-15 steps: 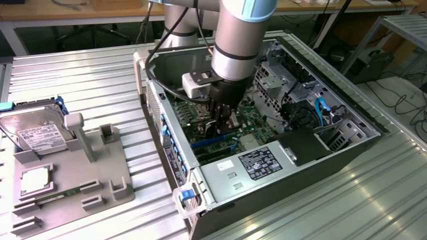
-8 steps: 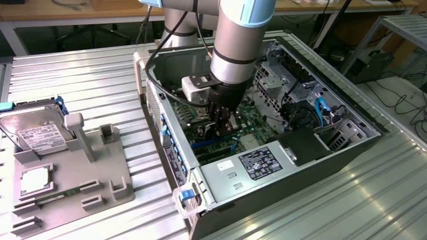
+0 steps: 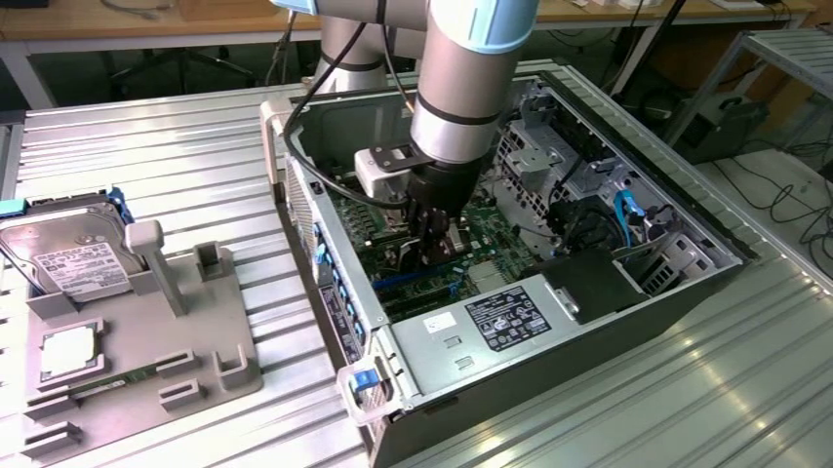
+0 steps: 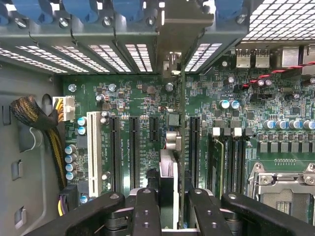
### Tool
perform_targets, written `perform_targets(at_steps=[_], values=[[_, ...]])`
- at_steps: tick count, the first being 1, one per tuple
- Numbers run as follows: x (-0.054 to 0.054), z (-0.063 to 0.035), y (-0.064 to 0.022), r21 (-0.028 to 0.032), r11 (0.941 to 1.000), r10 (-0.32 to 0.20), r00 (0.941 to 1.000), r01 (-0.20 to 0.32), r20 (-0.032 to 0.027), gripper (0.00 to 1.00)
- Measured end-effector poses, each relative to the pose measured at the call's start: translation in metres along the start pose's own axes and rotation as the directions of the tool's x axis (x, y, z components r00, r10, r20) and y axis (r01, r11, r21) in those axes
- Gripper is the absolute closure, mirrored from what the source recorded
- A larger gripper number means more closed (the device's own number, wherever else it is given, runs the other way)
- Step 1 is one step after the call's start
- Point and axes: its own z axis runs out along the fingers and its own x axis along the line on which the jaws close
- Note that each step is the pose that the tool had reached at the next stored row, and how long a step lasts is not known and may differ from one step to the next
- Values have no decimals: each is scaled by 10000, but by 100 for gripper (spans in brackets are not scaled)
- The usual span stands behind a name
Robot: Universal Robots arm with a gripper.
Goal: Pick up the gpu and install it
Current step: 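Insert the gpu into the slot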
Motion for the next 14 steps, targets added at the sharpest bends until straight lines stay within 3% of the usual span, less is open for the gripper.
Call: perform_targets(at_steps=[6,7,11,14], values=[[-10,9,20,1,10000,-1,10000,1,1,72],[-12,82,20,-3,10000,-1,10000,1,-5,72],[-29,40,18,-2,10000,-1,10000,1,1,72],[-33,150,31,-19,10000,-1,10000,1,1,72]])
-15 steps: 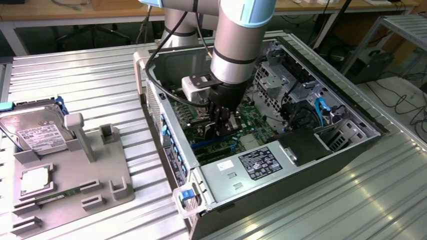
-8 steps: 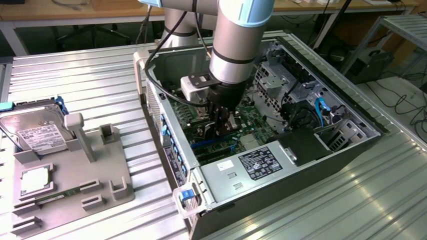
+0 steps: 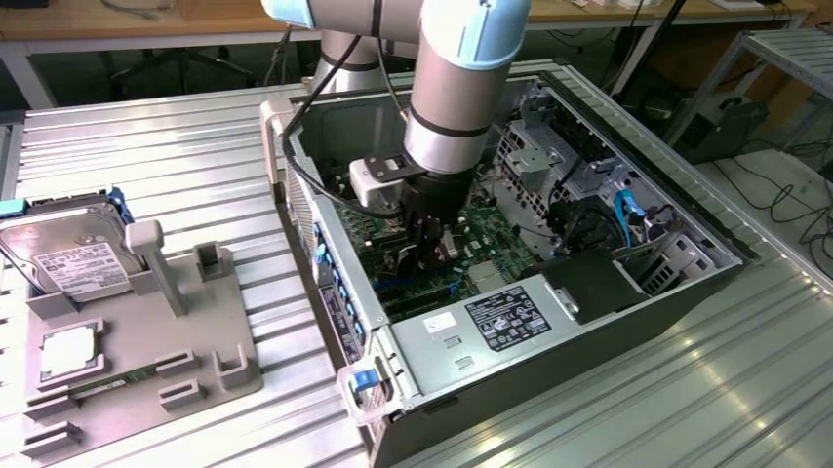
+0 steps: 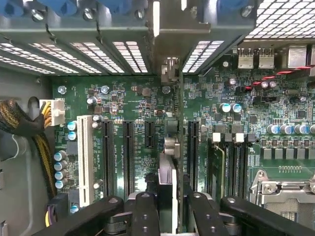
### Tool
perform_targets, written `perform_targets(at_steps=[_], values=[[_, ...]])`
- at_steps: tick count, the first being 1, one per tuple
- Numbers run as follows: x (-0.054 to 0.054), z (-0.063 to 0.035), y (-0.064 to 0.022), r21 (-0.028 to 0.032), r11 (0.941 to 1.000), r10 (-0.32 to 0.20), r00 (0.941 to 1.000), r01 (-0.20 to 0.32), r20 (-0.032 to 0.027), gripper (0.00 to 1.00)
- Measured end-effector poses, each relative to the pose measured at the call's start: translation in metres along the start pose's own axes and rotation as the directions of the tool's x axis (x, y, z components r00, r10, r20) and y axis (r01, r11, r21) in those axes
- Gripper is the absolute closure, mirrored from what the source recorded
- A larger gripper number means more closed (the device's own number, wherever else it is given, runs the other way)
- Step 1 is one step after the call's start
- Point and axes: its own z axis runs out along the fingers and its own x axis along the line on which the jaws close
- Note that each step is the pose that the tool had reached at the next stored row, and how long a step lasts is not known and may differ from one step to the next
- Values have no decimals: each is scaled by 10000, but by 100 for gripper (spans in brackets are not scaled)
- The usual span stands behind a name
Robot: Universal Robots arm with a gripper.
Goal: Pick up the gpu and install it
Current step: 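Insert the gpu into the slot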
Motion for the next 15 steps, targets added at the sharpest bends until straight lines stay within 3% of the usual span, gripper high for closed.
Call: perform_targets(at_steps=[1,2,3,5,13,15], values=[[-4,88,-1,-2,10000,-1,10000,1,-1,72],[-3,82,0,4,10000,1,10000,-1,2,71],[3,-74,2,39,10000,1,10000,-1,2,65],[8,-219,5,63,10000,2,10000,-2,2,65],[21,-577,11,124,9999,4,10000,-4,4,65],[22,-611,12,137,9999,5,10000,-5,4,65]])
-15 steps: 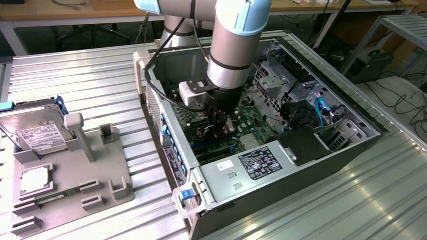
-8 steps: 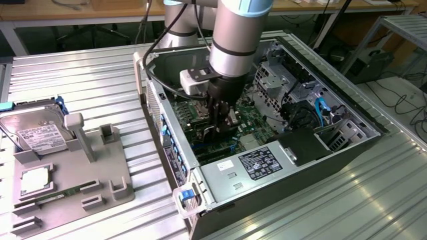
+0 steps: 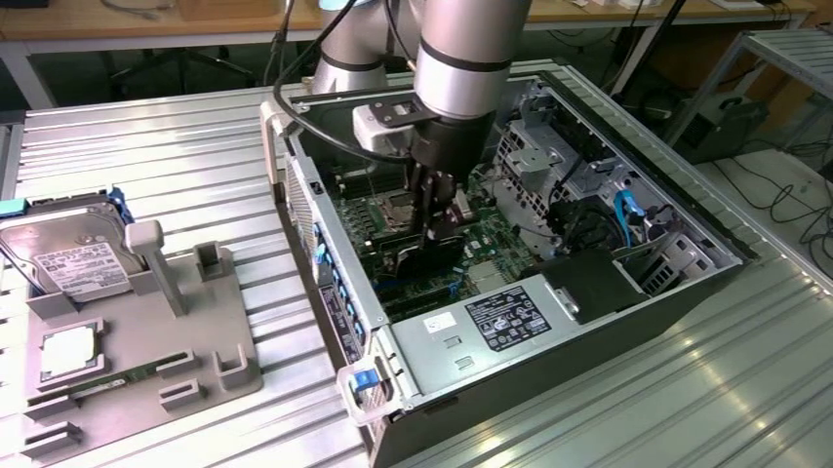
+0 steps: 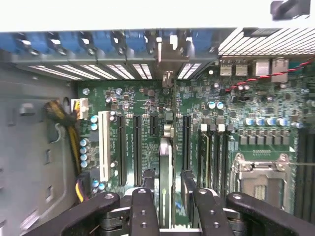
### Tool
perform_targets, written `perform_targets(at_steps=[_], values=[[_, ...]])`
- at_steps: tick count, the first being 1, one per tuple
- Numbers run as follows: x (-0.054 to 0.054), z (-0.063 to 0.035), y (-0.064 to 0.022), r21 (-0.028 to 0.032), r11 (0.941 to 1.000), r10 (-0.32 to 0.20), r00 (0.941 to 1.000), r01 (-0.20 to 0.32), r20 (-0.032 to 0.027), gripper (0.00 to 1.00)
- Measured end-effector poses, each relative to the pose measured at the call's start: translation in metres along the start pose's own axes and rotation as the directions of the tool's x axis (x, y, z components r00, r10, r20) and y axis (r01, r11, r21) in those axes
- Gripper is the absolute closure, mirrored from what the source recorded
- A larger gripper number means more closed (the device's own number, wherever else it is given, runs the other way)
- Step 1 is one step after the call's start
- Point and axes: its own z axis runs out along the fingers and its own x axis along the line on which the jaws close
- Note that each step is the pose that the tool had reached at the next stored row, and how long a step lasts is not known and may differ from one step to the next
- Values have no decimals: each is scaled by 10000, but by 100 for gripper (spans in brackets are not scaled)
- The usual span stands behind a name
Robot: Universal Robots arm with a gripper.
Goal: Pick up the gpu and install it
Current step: 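Insert the gpu into the slot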
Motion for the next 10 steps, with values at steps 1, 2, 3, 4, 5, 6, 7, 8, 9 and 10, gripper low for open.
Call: perform_targets(at_steps=[1,2,3,4,5,6,7,8,9,10], values=[[0,0,0,-1,10000,0,10000,0,-2,65],[0,0,0,0,10000,0,10000,0,0,66],[0,0,0,0,10000,0,10000,0,-1,66],[0,0,0,0,10000,-1,10000,1,-1,73],[0,0,0,0,10000,0,10000,0,-1,79],[0,0,0,0,10000,0,10000,0,-1,85],[0,0,0,0,10000,0,10000,0,-1,89],[0,0,0,0,10000,0,10000,0,-1,89],[0,0,0,0,10000,0,10000,0,-1,89],[0,0,0,0,10000,0,10000,0,0,89]])
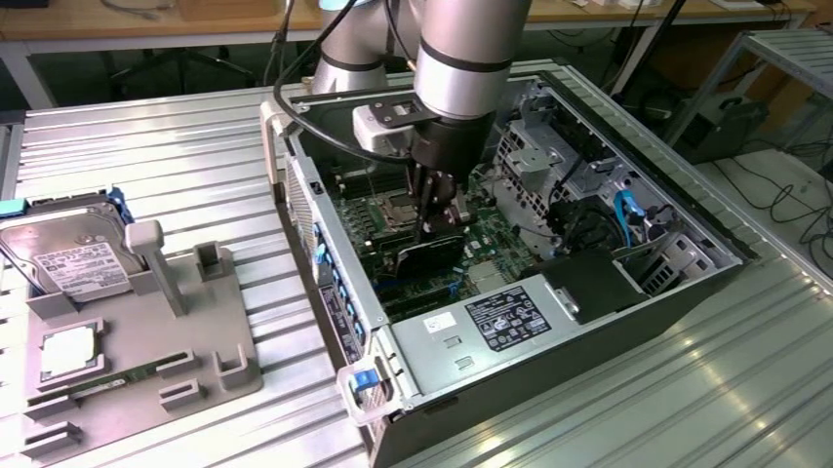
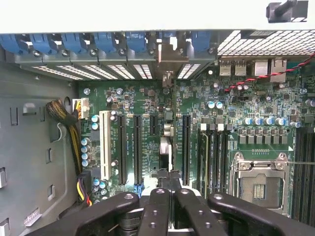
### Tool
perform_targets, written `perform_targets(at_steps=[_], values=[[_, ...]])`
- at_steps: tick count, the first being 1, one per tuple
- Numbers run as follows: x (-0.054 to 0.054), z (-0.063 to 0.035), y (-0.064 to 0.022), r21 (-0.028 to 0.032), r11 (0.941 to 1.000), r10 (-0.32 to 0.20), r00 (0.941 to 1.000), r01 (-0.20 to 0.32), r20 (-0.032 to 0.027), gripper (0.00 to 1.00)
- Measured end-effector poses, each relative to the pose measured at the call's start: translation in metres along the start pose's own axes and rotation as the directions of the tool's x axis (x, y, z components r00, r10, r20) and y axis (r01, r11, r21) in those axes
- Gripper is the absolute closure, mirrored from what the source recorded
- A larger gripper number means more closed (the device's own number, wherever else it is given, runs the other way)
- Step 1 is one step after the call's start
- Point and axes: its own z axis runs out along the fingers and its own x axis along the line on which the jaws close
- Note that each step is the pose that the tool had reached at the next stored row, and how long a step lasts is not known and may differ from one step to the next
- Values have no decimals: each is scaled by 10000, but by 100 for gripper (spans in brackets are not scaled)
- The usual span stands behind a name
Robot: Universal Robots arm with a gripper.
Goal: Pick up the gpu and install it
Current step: 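Insert the gpu into the slot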
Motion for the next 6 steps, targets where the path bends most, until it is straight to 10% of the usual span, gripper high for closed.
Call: perform_targets(at_steps=[6], values=[[0,0,0,0,10000,0,10000,0,-1,89]])
